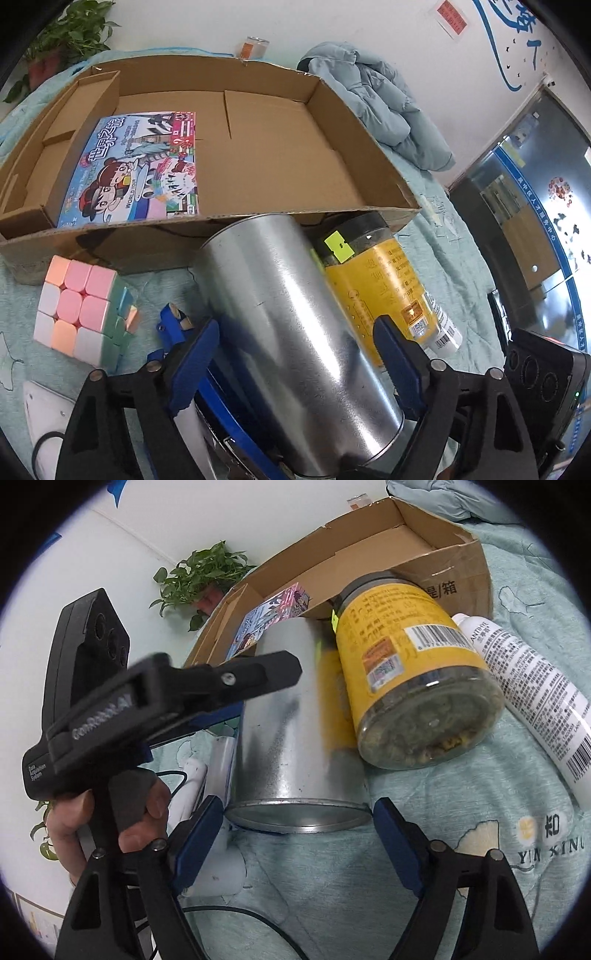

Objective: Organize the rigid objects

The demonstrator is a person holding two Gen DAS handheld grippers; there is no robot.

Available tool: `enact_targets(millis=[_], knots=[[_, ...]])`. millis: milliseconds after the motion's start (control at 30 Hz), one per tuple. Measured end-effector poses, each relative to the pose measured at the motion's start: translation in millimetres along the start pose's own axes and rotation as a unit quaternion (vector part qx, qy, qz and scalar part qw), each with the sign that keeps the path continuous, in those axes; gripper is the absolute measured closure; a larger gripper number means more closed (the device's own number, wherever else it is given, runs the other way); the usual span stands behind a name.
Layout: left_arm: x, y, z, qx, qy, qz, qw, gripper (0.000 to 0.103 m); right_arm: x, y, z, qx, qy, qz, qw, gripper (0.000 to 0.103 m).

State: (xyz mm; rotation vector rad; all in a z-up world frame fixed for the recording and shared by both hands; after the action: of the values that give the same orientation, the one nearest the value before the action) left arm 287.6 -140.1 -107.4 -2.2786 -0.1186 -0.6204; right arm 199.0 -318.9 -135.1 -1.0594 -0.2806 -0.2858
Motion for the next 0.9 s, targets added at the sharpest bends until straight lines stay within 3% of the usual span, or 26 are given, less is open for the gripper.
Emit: enact_targets(millis=[100,300,567,667,833,900], knots=[[-5.7,0.7,2.7,0.001,-0.001,0.004,1.0,0.025,0.0,1.9,4.5,-0.007,-0.008,-0.001,1.0,0.019],[-27.1,-6.0,-4.5,-0.015,-0.021,0.012,0.9996,0.026,-9.3,-5.5,20.1,-0.052,-0.084,-0.012,0.995,0.02],[-88.8,-17.8,-45.9,-0.043,-0.018,0.042,0.9981,0.026,-42.4,-31.7,3.6,-0.053,-0.126,0.053,0.989,0.02],[-104.8,-17.1,-46.4,-0.059,-0.039,0.046,0.9964,0.022,-48.6,-34.1,1.2,-0.042,-0.121,0.064,0.99,0.02],[-103.7,-18.4,-46.5,-0.071,-0.062,0.046,0.9945,0.022,-40.1,-33.7,-11.3,0.017,-0.084,0.082,0.993,0.02],[-104.4,-16.8,-42.7,-0.07,-0.06,0.049,0.9945,0.019,-34.7,-30.6,-15.1,0.017,-0.077,0.084,0.993,0.02]])
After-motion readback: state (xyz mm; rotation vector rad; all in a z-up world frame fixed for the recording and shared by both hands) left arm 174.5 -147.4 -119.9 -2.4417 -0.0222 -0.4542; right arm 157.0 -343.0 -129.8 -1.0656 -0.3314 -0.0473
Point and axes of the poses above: each gripper's, at about its wrist camera, not at the fingertips, and y roughly the way its jaws point, z to its left, x to its top, the point moved 8 cm from there along y, roughly the way its jaws point, and after that the axes turned 15 degrees about -x, right-handed, at the moved point
